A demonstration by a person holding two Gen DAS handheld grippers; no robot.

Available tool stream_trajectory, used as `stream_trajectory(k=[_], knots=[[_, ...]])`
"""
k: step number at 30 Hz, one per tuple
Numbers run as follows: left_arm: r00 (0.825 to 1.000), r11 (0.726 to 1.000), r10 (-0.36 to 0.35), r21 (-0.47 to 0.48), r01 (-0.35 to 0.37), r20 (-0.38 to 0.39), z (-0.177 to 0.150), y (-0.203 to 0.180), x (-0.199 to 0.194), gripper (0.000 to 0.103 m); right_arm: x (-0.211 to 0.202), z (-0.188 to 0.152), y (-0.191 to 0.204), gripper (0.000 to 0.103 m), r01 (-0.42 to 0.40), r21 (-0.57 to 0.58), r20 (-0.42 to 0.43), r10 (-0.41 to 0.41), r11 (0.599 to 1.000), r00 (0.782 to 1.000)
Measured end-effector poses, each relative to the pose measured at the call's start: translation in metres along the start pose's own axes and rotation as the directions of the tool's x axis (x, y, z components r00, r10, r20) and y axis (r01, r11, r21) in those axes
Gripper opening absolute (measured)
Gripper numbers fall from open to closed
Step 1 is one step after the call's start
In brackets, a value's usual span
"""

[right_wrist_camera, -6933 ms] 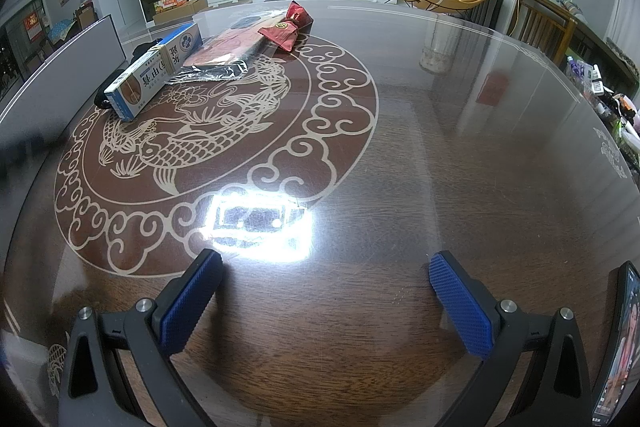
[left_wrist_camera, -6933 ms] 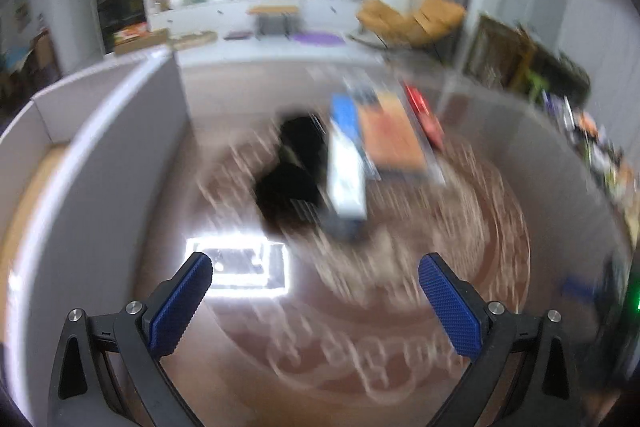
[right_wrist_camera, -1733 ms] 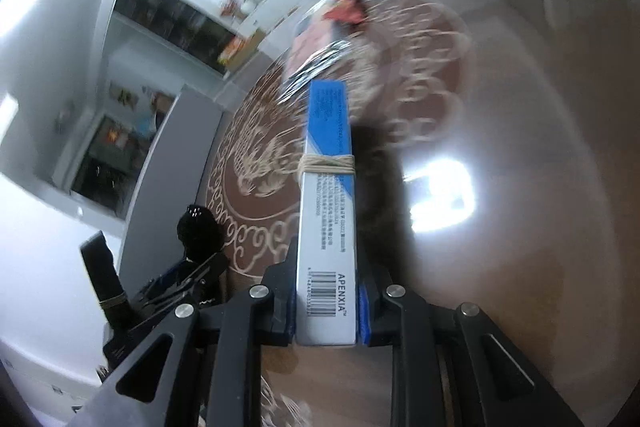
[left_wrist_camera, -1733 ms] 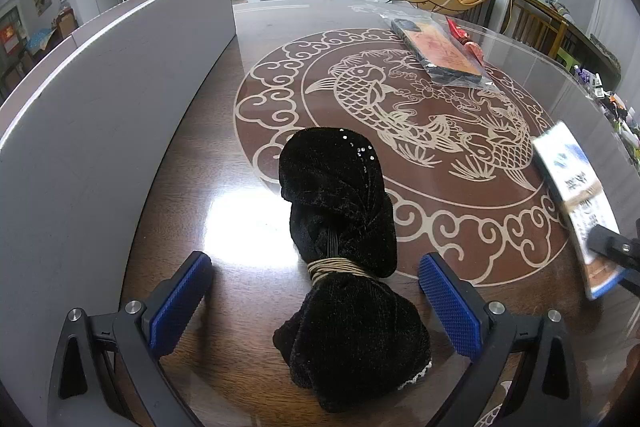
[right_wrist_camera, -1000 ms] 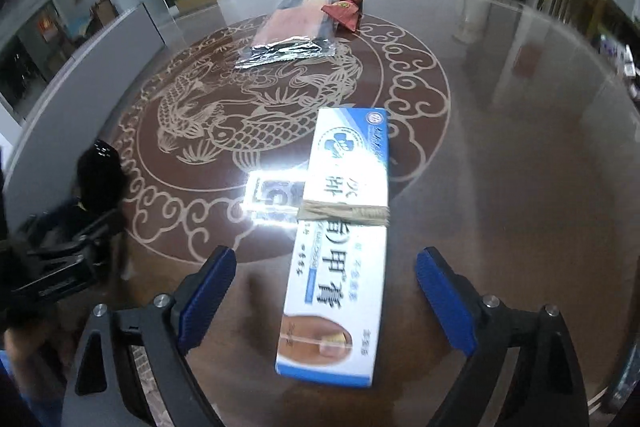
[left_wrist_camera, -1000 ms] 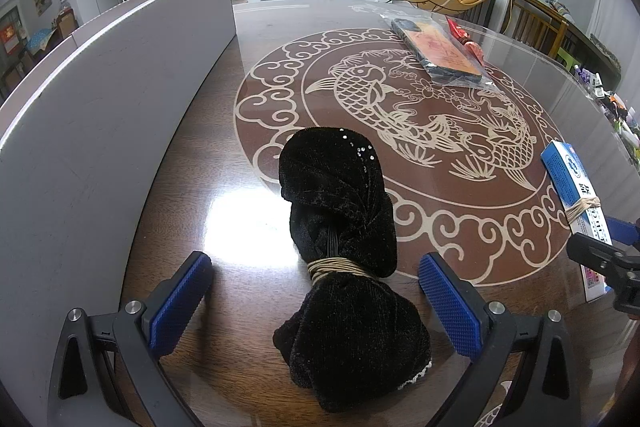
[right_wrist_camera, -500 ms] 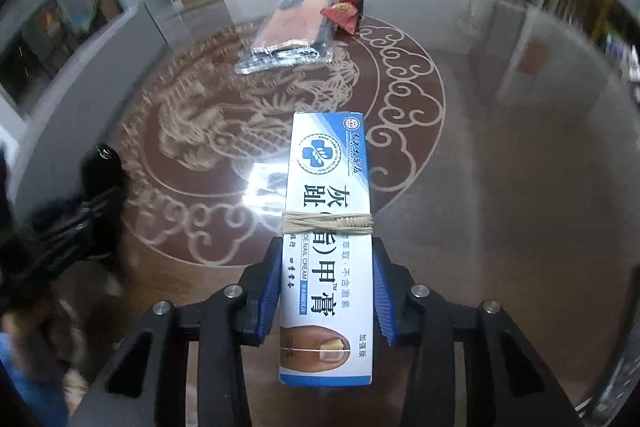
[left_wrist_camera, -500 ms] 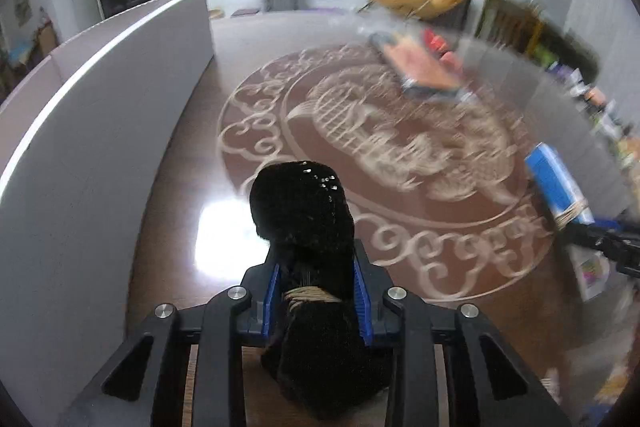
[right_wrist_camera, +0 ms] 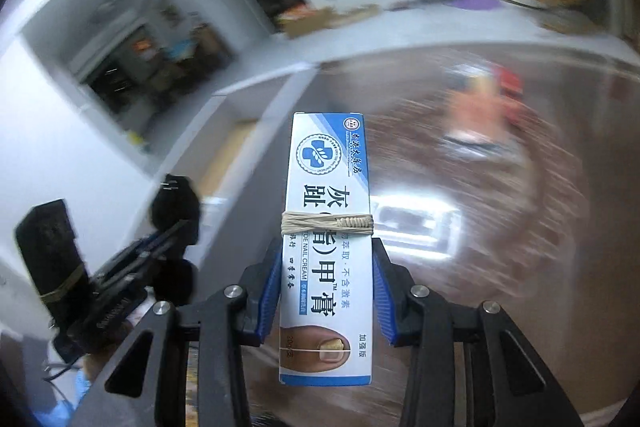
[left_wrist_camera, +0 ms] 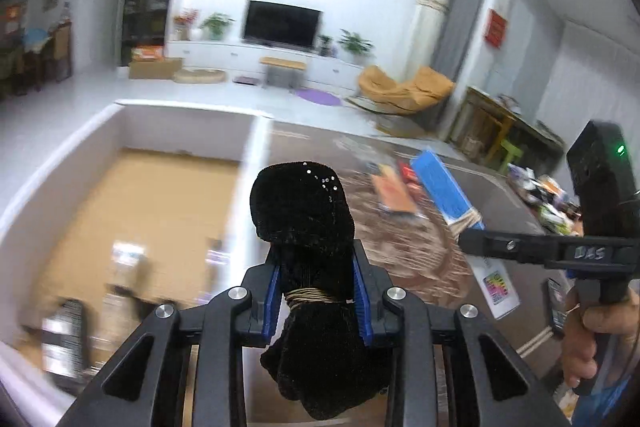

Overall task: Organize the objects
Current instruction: 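Carry the knit item and ointment box into the white bin and open both tools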

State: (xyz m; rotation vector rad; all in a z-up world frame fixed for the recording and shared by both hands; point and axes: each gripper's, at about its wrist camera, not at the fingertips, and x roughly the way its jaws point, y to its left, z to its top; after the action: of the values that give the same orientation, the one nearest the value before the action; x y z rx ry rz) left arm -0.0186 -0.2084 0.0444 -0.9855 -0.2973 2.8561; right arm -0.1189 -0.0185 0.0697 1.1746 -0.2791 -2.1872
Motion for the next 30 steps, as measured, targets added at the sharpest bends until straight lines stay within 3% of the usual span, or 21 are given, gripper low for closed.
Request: stream_trajectory(k=[3, 6, 7, 8, 9, 10, 11, 12, 15, 17, 19, 22, 24, 26, 30], knots=[[0.991, 0.991, 0.130, -0.019, -0.130, -0.027, 0.013, 0.053, -0.006, 0.030, 0.039, 0.024, 0.060, 0.041, -0.095, -0.065, -0.029, 0.094, 0.993, 0.995], [0.965, 0.970, 0.235, -0.035, -0.240, -0.115, 0.014, 0.103, 0.002, 0.033, 0.087, 0.036, 0.113, 0.041, -0.136, -0.124, -0.071, 0.128, 0.983, 0.989], [0.947, 0.958, 0.274, -0.036, -0.284, -0.169, 0.012, 0.118, 0.009, 0.034, 0.105, 0.037, 0.127, 0.041, -0.148, -0.137, -0.091, 0.136, 0.980, 0.986], [0.917, 0.942, 0.320, -0.028, -0.336, -0.238, 0.008, 0.132, 0.018, 0.044, 0.120, 0.036, 0.138, 0.042, -0.148, -0.152, -0.108, 0.132, 0.977, 0.985], [0.887, 0.926, 0.356, -0.016, -0.377, -0.294, 0.004, 0.144, 0.026, 0.064, 0.138, 0.033, 0.149, 0.043, -0.143, -0.170, -0.131, 0.121, 0.975, 0.984], [0.857, 0.908, 0.392, -0.011, -0.419, -0.335, -0.002, 0.156, 0.032, 0.075, 0.148, 0.030, 0.155, 0.046, -0.147, -0.178, -0.149, 0.121, 0.973, 0.981], [0.839, 0.893, 0.418, -0.015, -0.451, -0.350, -0.007, 0.162, 0.035, 0.083, 0.158, 0.027, 0.159, 0.066, -0.142, -0.183, -0.166, 0.112, 0.973, 0.980], [0.827, 0.879, 0.436, -0.027, -0.476, -0.354, -0.012, 0.169, 0.033, 0.083, 0.162, 0.024, 0.160, 0.081, -0.131, -0.187, -0.168, 0.100, 0.974, 0.981], [0.838, 0.871, 0.435, -0.082, -0.485, -0.330, -0.020, 0.176, 0.022, 0.085, 0.146, 0.013, 0.156, 0.092, -0.069, -0.257, -0.085, 0.049, 0.964, 0.995], [0.837, 0.855, 0.461, -0.104, -0.508, -0.296, -0.024, 0.177, 0.014, 0.086, 0.128, 0.008, 0.138, 0.098, 0.031, -0.304, 0.003, -0.032, 0.952, 0.999], [0.844, 0.849, 0.471, -0.125, -0.513, -0.257, -0.028, 0.169, 0.004, 0.087, 0.114, 0.005, 0.110, 0.102, 0.106, -0.296, 0.070, -0.089, 0.949, 0.994], [0.870, 0.861, 0.455, -0.153, -0.484, -0.191, -0.028, 0.153, -0.011, 0.087, 0.094, -0.010, 0.048, 0.103, 0.210, -0.225, 0.124, -0.186, 0.951, 0.975], [0.886, 0.877, 0.439, -0.146, -0.459, -0.149, -0.026, 0.132, -0.018, 0.087, 0.088, -0.024, 0.000, 0.103, 0.303, -0.174, 0.115, -0.286, 0.937, 0.951], [0.905, 0.897, 0.412, -0.123, -0.424, -0.109, -0.018, 0.108, -0.021, 0.087, 0.079, -0.041, -0.055, 0.103, 0.416, -0.122, 0.075, -0.410, 0.901, 0.909], [0.946, 0.944, 0.323, -0.052, -0.325, -0.040, -0.007, 0.054, -0.026, 0.088, 0.047, -0.066, -0.136, 0.103, 0.575, -0.055, 0.045, -0.573, 0.817, 0.818]])
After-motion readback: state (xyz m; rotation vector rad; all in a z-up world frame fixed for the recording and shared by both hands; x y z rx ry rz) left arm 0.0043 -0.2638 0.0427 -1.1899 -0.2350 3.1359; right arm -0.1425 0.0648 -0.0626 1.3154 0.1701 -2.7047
